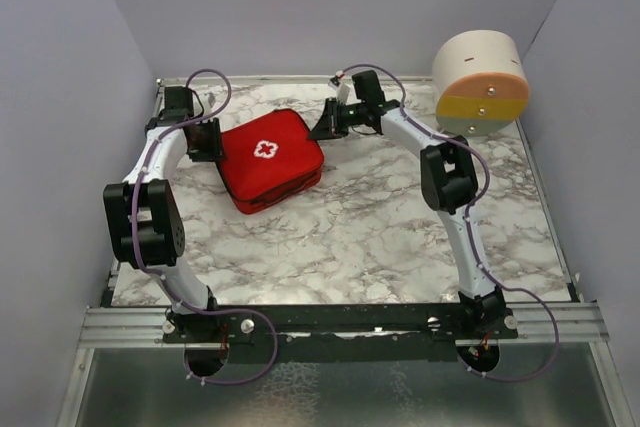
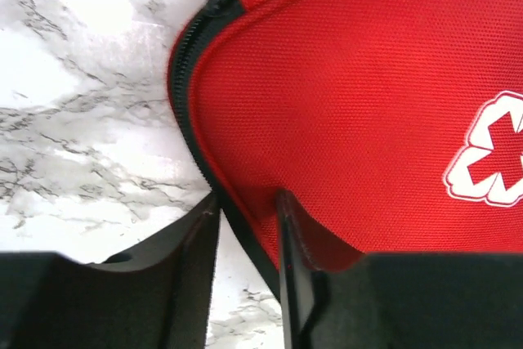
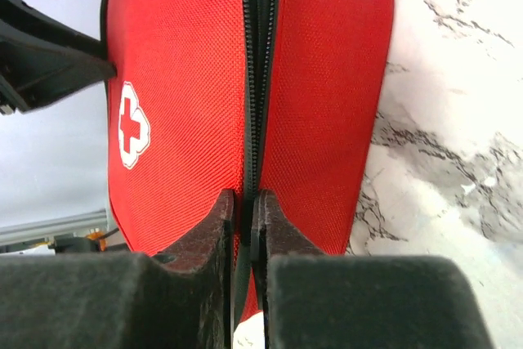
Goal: Organize the medicine kit
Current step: Zip the medicine box at the center of the board.
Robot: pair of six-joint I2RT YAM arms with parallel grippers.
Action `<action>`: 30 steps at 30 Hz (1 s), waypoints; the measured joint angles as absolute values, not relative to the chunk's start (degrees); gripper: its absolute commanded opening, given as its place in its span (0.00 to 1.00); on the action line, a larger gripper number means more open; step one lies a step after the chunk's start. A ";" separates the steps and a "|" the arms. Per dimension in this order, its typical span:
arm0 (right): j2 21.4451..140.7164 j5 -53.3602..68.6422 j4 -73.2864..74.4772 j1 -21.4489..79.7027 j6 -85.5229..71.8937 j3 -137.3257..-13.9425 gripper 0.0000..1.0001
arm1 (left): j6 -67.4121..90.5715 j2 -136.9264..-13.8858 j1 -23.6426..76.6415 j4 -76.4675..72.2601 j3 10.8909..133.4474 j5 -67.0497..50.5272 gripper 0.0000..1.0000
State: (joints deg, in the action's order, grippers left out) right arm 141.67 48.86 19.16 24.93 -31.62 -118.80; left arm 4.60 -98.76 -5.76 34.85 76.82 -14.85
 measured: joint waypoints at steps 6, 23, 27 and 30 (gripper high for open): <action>136.68 47.97 19.05 24.51 -30.68 -111.07 0.01 | 4.56 -102.35 -5.96 35.75 81.45 -14.35 0.10; 122.85 44.49 27.99 28.38 -28.03 -93.76 0.01 | 1.93 -118.28 2.48 33.95 101.60 -14.90 0.08; 122.87 44.73 31.27 31.46 -28.67 -94.76 0.01 | 0.91 -121.21 5.54 31.59 105.16 -13.74 0.08; 123.11 45.87 33.08 33.98 -28.73 -95.46 0.01 | 0.73 -123.24 8.01 30.26 107.59 -13.87 0.08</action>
